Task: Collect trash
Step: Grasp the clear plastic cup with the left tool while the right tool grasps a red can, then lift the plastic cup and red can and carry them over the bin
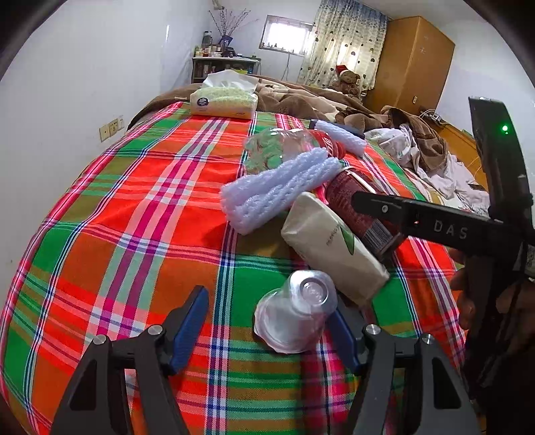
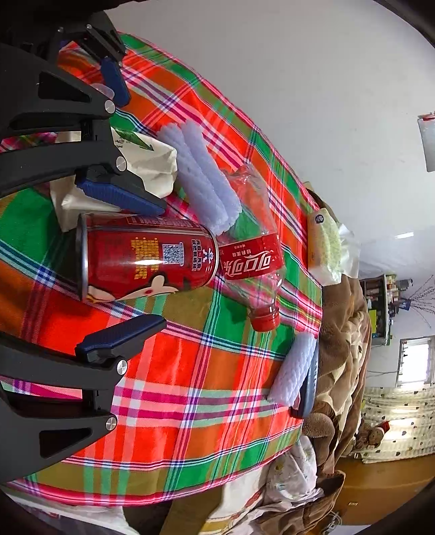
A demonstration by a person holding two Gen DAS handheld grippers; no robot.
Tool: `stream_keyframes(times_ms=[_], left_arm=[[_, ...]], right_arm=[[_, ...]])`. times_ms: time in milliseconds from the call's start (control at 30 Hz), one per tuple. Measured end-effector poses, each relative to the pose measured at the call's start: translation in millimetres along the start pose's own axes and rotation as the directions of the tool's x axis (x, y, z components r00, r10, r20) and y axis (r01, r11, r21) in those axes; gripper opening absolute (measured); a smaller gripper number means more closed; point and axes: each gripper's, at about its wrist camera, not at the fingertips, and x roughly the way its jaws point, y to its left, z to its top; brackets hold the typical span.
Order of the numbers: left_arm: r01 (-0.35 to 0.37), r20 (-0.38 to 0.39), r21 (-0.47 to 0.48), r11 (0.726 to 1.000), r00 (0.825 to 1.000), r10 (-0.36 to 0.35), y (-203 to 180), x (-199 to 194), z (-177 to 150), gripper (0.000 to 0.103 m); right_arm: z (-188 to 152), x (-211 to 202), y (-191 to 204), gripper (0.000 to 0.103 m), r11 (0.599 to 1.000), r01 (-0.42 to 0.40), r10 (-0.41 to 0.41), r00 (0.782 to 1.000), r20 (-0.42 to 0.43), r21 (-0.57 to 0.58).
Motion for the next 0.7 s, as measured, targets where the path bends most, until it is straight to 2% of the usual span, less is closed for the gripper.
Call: stream_keyframes(times_ms=[300, 467, 533, 700], left_arm=[[-0.009, -0.007, 0.009, 1.000, 1.000, 0.009, 0.4, 2.5, 2.0, 0.042], [-0.011, -0.008, 0.013, 1.000, 1.000, 0.011, -0.2, 2.0, 2.5, 0.042], [-0.010, -0.009, 0.012, 1.000, 1.000, 0.010, -0.7, 2.2, 2.9, 0.041], [-0.005, -0.003, 0.013, 1.000, 1.000, 0.005, -2.6, -0.5, 2.9, 0.041]], right_arm=[[-0.8, 6.7, 1.2, 0.063, 1.000, 0.013, -0.013, 1.000, -0.020, -0.010], [-2.0, 8.5, 0.1, 0.063, 1.000, 0.021, -0.021, 0.999, -0.029, -0.004], [-3.4, 6.9, 0.5, 0.054, 1.000, 0.021, -0.021, 0.999, -0.025, -0.006], [-6.7, 3.7, 1.4, 0.054, 0.999, 0.040, -0.040, 0.999, -0.019, -0.011]])
